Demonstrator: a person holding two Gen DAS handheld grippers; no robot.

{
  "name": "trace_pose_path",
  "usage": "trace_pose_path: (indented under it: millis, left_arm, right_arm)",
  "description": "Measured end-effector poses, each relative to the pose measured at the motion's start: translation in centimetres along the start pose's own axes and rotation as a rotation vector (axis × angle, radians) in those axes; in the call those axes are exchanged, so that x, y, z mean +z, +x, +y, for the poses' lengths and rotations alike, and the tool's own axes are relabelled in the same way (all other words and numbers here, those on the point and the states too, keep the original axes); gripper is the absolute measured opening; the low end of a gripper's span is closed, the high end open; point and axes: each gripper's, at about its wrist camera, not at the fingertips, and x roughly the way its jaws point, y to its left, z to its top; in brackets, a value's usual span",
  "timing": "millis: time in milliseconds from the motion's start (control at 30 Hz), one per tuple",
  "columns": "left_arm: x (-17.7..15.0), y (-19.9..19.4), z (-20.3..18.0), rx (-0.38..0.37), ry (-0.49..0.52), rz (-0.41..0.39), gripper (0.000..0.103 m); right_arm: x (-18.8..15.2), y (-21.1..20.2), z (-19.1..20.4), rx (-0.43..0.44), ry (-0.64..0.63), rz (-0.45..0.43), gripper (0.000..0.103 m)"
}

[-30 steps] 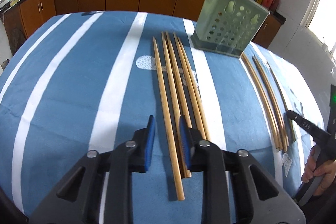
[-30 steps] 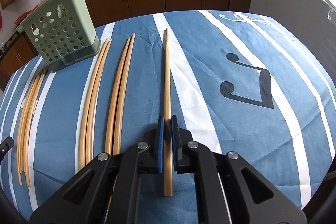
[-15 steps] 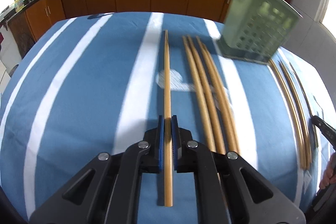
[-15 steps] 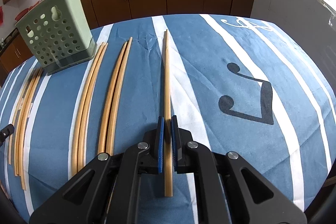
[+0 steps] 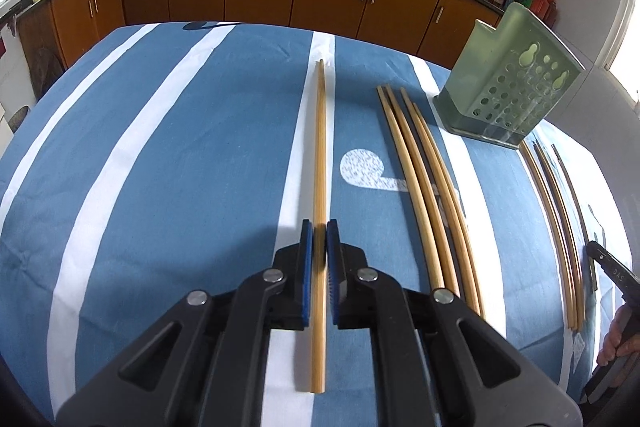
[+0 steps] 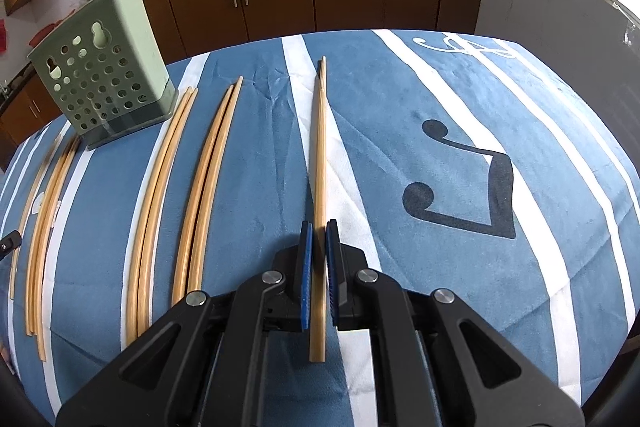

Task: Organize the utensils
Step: 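Lift both held chopsticks and carry them above the green holder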

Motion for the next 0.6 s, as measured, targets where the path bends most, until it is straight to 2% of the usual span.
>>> trace_pose_path:
  millis: [367,467,600]
  left_arm:
    - [-0.9,-0.7,-0.4,0.037,0.034,-0.011,0.014]
    - [-0.3,-0.1,-0.9,0.065,0.068,-0.015,0.009]
    - [0.9,1.0,-1.1,0.077,0.065,-0.024,0.008]
  right_arm:
    - [-0.7,-0.7,0.2,0.009,-0.010,0.007,0.009]
    - [-0.7,-0.6,0.5,0.004,-0.033,0.003,0.009]
    - [0.2,0.2,0.5,-0.002,-0.030,-0.006,0.008]
